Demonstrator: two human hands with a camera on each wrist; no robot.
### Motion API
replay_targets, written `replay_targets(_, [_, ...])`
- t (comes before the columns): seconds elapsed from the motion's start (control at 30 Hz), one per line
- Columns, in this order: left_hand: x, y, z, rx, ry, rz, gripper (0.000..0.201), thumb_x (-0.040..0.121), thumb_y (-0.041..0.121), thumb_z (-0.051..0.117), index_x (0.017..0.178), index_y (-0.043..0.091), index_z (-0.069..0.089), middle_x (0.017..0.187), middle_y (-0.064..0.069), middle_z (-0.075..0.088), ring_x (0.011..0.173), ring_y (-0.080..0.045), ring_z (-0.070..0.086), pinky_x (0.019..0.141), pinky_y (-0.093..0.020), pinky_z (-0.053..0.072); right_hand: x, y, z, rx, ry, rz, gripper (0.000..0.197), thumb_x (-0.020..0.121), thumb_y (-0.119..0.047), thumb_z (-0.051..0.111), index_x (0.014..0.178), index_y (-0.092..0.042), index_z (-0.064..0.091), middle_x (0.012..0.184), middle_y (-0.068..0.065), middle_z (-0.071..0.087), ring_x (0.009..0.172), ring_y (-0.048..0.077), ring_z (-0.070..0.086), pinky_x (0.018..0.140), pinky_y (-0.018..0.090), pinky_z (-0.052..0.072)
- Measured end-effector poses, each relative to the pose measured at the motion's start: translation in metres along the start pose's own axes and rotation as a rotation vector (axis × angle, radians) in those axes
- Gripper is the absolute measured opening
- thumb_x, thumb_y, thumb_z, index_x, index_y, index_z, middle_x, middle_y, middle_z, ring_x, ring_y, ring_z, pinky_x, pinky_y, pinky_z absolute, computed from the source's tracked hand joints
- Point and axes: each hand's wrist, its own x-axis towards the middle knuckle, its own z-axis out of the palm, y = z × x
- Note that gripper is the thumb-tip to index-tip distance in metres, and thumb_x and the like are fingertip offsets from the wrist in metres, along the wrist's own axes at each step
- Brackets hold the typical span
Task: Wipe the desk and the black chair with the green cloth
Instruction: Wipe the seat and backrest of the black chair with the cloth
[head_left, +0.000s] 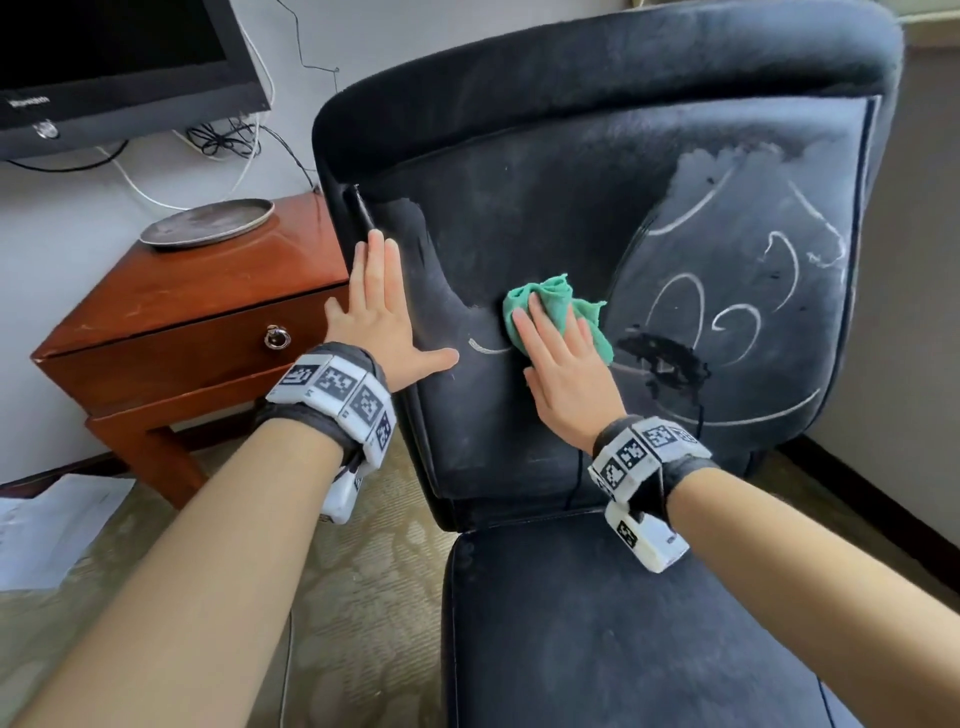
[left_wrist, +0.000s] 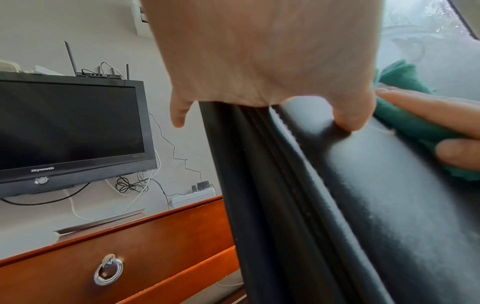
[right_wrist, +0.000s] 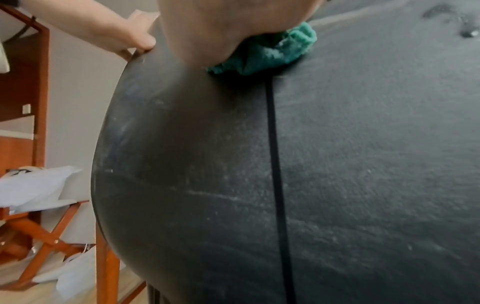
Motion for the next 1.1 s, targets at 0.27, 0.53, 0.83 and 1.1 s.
replay_targets(0.27, [-0.002,0.001,-0.002,-0.01,0.011,0.007,0.126,0.074,0.073,0.053,0.143,0.004,-0.027,0.153,-0.009,-0.03,0.144,-0.024,-0.019,0.112,-0.05,0.023,0.054,0.056,-0.087,-0.165,0.253,0.198,0.067,0.086,-0.012,0.044,0.15,-0.014,0.022,0.156,0.006,0.021,0.142,0.038,0.019,0.113,0.047,0.018])
replay_targets(0.53, [0.0,0.001,0.002,-0.046,0.032,0.003,0.127,0.074,0.072,0.055,0.143,0.004,-0.026,0.153,-0.009,-0.029,0.144,-0.023,-0.019,0.111,-0.051,0.022,0.065,0.086,-0.11,0.07,0.536,0.642,0.063,0.094,-0.021,0.03,0.151,-0.009,0.009,0.159,0.007,0.006,0.146,0.03,0.004,0.117,0.04,0.004])
replay_targets(0.83, [0.0,0.001,0.005,-0.047,0.069,0.0,0.128,0.072,0.071,0.059,0.145,0.004,-0.023,0.154,-0.009,-0.026,0.144,-0.023,-0.016,0.109,-0.052,0.025,-0.022,0.033,-0.02,0.085,0.201,0.618,0.066,0.097,-0.018,0.037,0.151,-0.011,0.0,0.159,0.006,-0.002,0.145,0.037,0.0,0.117,0.042,0.002])
replay_targets(1.1, [0.001,0.002,0.002,-0.033,0.042,0.0,0.128,0.073,0.072,0.057,0.144,0.003,-0.024,0.154,-0.009,-0.028,0.144,-0.023,-0.018,0.109,-0.053,0.024,0.022,0.077,-0.085,0.06,0.216,0.391,0.067,0.092,-0.013,0.04,0.152,-0.015,0.008,0.159,0.006,0.002,0.147,0.027,0.0,0.117,0.043,-0.002])
